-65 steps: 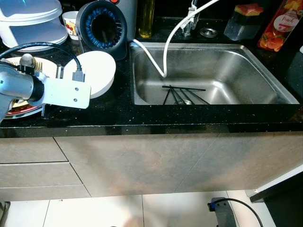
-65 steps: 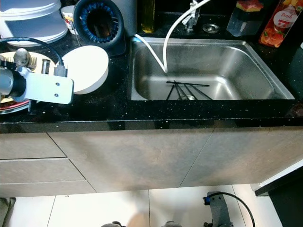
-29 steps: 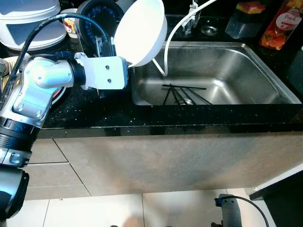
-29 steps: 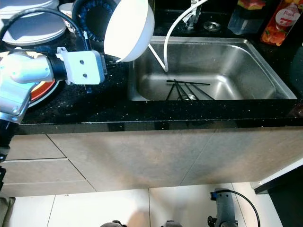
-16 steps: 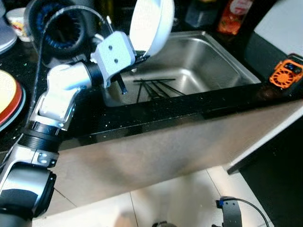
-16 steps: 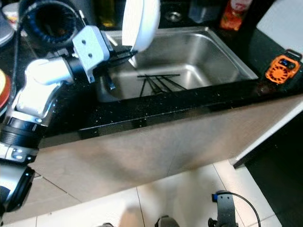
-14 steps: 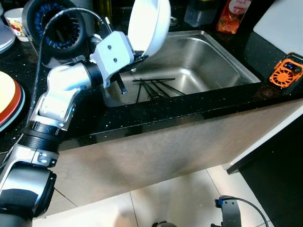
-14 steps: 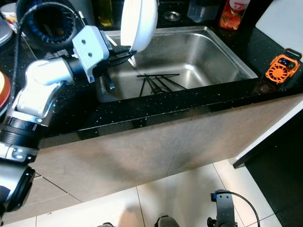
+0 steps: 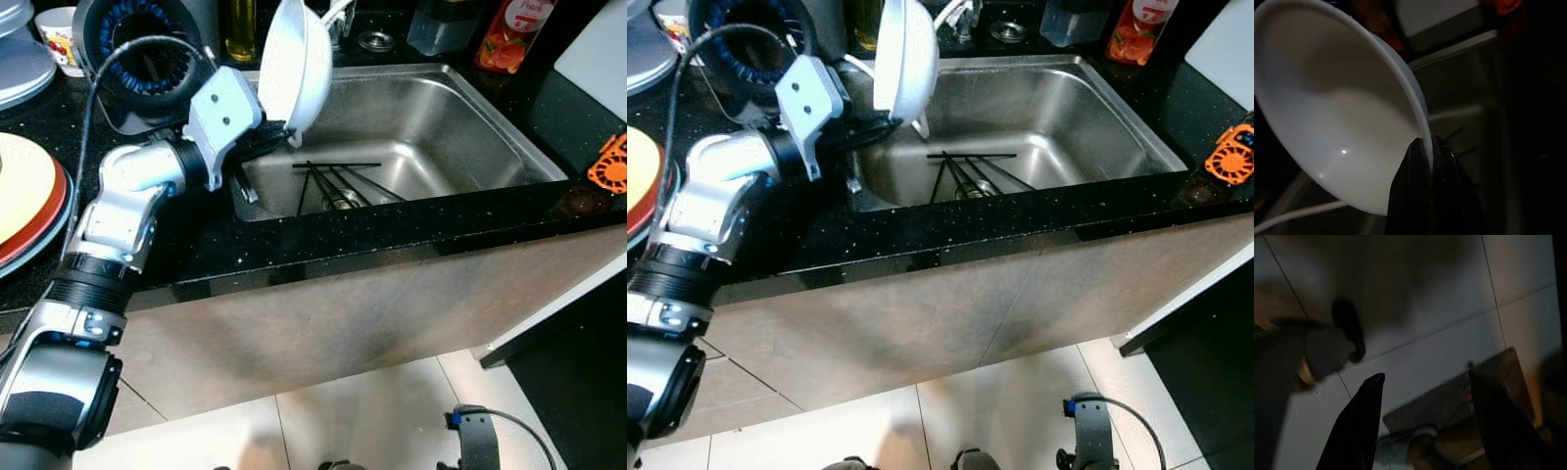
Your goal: Kitchen organization
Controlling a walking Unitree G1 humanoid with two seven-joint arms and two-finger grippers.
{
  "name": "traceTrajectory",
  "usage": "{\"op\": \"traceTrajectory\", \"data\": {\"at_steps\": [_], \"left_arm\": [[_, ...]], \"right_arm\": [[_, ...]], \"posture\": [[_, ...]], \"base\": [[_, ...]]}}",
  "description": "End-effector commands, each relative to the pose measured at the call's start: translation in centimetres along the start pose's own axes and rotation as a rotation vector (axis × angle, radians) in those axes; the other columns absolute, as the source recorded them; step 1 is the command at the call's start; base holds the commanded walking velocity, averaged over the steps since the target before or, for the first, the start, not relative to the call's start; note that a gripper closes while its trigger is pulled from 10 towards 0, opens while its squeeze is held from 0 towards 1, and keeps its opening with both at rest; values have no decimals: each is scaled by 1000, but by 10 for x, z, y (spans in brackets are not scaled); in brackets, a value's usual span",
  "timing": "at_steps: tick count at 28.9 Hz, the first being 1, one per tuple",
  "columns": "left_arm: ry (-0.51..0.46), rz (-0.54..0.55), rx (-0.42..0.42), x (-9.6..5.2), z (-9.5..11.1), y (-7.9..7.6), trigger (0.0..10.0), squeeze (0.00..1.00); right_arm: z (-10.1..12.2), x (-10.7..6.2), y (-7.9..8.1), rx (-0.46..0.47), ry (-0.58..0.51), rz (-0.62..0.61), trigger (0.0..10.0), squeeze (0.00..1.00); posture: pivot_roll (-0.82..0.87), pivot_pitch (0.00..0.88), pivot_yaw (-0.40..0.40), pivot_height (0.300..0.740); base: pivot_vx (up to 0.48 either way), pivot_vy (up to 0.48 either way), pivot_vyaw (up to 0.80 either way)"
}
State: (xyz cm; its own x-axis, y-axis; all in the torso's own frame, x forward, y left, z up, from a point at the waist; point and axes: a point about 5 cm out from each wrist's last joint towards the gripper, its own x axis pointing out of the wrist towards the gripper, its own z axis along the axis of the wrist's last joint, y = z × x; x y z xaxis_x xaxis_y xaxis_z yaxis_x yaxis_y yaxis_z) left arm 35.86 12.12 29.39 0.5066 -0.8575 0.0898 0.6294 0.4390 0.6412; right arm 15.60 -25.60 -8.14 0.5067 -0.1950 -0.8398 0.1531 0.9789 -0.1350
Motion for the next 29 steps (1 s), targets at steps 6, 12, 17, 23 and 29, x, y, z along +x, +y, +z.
{"op": "traceTrajectory", "data": {"at_steps": [6,12,17,23,29], "left_arm": [[9,-82,44,15,3,-3,10000,0],[54,-49,102,21,4,4,10000,0],[73,-97,86,22,-2,0,10000,0],[76,-212,70,26,-13,-10,10000,0],[146,-280,167,38,-17,-15,10000,0]], "right_arm": [[-18,-4,-10,2,36,-29,10000,0],[-31,-7,-11,6,53,-26,10000,0],[-35,-8,-12,1,60,-26,10000,0],[-36,-9,-13,-10,57,-27,10000,0],[-39,-11,-17,-9,55,-35,10000,0]], "posture": [[-9,234,-27,740],[-17,261,-19,740],[-24,272,-18,740],[-40,287,-20,740],[-53,300,-15,740]], "base": [[0,0,0],[0,0,0],[0,0,0],[0,0,0],[0,0,0]]}}
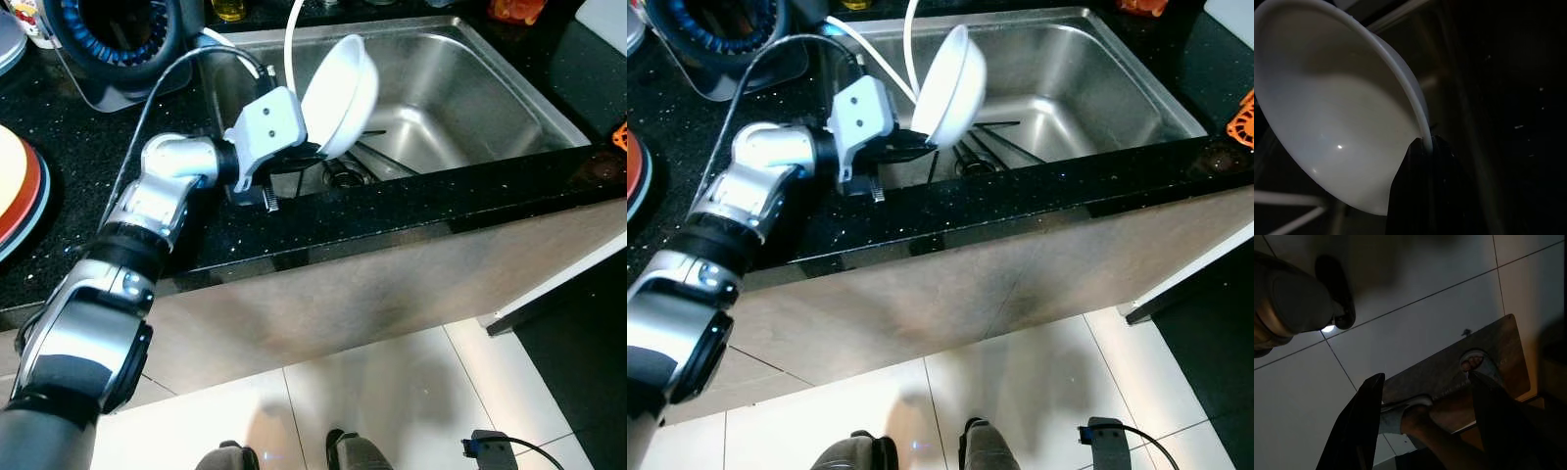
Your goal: Kitchen organization
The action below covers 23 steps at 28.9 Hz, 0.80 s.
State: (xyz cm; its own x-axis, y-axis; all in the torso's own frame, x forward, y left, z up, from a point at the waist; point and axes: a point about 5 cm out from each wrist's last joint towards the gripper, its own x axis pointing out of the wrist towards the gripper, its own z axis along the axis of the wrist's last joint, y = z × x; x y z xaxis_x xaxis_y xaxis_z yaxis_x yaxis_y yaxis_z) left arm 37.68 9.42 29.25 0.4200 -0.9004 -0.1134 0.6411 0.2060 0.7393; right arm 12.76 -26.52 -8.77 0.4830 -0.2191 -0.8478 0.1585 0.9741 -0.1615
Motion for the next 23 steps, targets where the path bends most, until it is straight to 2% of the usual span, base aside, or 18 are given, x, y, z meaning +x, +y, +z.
{"op": "traceTrajectory", "data": {"at_steps": [1,5,8,9,13,18,23], "left_arm": [[65,-72,22,9,-10,-14,10000,0],[169,-59,154,16,-11,-7,10000,0],[216,30,266,21,-2,10,10000,0],[216,30,266,21,-2,10,10000,0],[229,162,337,27,12,29,10000,0],[269,183,341,30,7,29,10000,0],[335,132,368,35,-9,13,10000,0]], "right_arm": [[-13,-3,-4,0,32,-9,10000,0],[-17,-4,-5,3,36,-12,10000,0],[-20,-5,-4,7,42,-11,10000,0],[-20,-5,-4,7,42,-11,10000,0],[-24,-6,-2,11,45,-9,10000,0],[-26,-6,-1,15,45,-7,10000,0],[-35,-9,-3,24,49,-14,10000,0]], "posture": [[-53,300,-15,740],[-56,309,-11,740],[-56,312,-6,740],[-56,312,-6,740],[-61,319,0,740],[-73,327,6,740],[-97,350,13,740]], "base": [[0,0,0],[0,0,0],[0,0,0],[0,0,0],[0,0,0],[0,0,0],[0,0,0]]}}
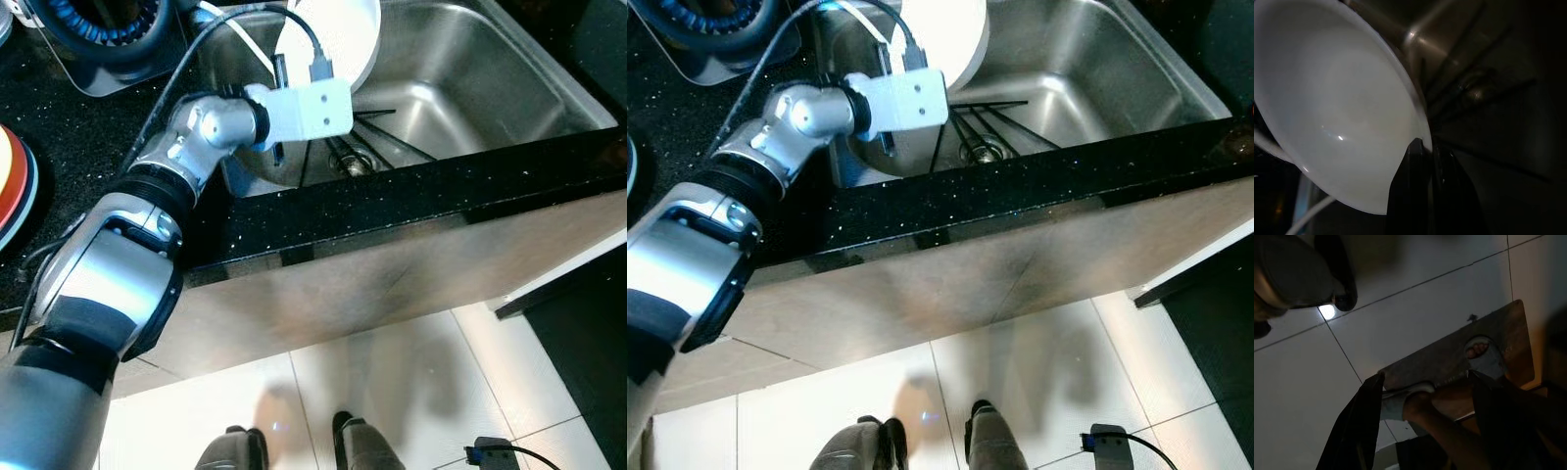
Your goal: Kitchen organization
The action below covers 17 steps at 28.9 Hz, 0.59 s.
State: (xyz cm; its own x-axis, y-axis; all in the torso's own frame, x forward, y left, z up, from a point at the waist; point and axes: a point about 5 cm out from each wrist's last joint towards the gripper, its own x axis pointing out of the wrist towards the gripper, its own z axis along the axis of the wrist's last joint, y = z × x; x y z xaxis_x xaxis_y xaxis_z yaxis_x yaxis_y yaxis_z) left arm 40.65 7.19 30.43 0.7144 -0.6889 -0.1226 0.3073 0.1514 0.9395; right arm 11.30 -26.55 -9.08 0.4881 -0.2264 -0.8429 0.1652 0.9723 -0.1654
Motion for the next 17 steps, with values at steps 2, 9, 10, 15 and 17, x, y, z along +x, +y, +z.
{"op": "traceTrajectory", "data": {"at_steps": [2,9,10,15,17], "left_arm": [[3,-57,21,4,-1,-15,10000,0],[-4,-148,48,9,-1,-36,10000,0],[-6,-169,64,9,-1,-39,10000,0],[-9,-242,116,10,0,-48,10000,980],[-8,-246,123,10,-1,-49,10000,980]], "right_arm": [[-22,-6,-2,21,57,-8,10000,0],[-30,-9,-2,20,64,-7,10000,0],[-31,-9,-1,21,63,-6,10000,0],[-29,-8,0,21,53,-4,10000,0],[-28,-8,0,21,52,-4,10000,0]], "posture": [[-97,352,15,740],[-111,373,22,740],[-111,374,22,740],[-113,373,23,740],[-113,373,23,740]], "base": [[0,0,0],[0,0,0],[0,0,0],[0,0,0],[0,0,0]]}}
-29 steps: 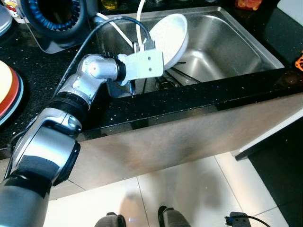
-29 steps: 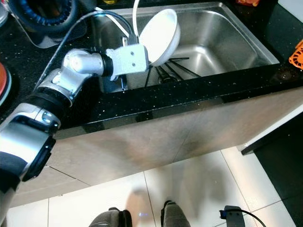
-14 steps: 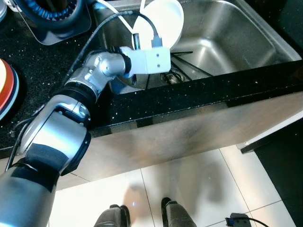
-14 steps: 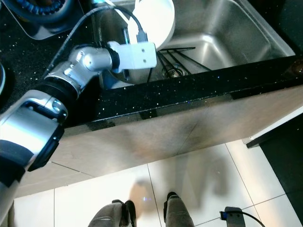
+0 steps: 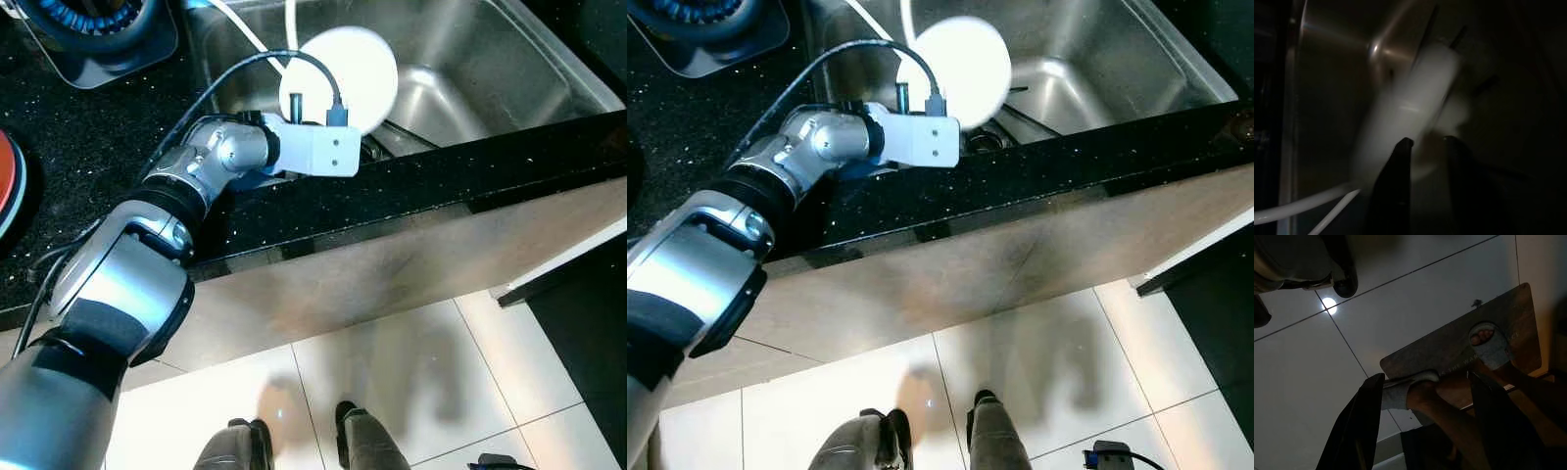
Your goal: Kitchen organization
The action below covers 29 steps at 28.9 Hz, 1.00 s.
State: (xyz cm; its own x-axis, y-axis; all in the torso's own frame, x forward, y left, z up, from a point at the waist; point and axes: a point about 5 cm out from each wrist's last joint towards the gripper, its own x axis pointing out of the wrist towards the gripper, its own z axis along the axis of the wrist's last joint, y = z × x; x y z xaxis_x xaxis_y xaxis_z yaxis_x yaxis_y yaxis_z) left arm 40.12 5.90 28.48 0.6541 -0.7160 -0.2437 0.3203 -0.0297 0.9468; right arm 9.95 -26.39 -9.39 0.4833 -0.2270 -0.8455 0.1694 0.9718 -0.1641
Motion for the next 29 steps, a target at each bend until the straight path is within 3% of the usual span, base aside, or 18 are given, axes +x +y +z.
{"op": "traceTrajectory", "data": {"at_steps": [1,8,9,14,17,19,21,28,29], "left_arm": [[12,-111,0,6,-4,-27,10000,980],[11,-104,10,6,-3,-26,10000,1000],[-8,-72,1,3,-2,-17,10000,0],[-117,42,-62,-10,6,18,10000,0],[-232,134,-152,-24,12,42,10000,0],[-258,159,-176,-27,13,48,10000,0],[-355,246,-258,-41,15,67,10000,0],[-504,335,-329,-63,18,85,10000,0],[-572,361,-363,-72,20,89,10000,0]], "right_arm": [[-15,-4,0,16,46,-3,10000,0],[-14,-3,0,17,41,-3,10000,0],[-11,-2,1,20,36,-3,10000,0],[-3,1,5,28,27,2,10000,0],[3,3,7,34,15,5,10000,0],[6,3,8,38,10,6,10000,0],[16,6,11,44,-6,13,10000,0],[30,10,16,43,-30,24,10000,0],[35,11,16,44,-39,25,10000,0]], "posture": [[-113,373,23,740],[-111,366,28,740],[-102,353,29,740],[-90,330,30,740],[-82,314,28,740],[-75,306,28,740],[-58,277,19,740],[-42,256,10,740],[-30,239,4,740]], "base": [[0,0,0],[0,0,0],[0,0,0],[0,0,0],[0,0,0],[0,0,0],[0,0,0],[0,0,0],[0,0,0]]}}
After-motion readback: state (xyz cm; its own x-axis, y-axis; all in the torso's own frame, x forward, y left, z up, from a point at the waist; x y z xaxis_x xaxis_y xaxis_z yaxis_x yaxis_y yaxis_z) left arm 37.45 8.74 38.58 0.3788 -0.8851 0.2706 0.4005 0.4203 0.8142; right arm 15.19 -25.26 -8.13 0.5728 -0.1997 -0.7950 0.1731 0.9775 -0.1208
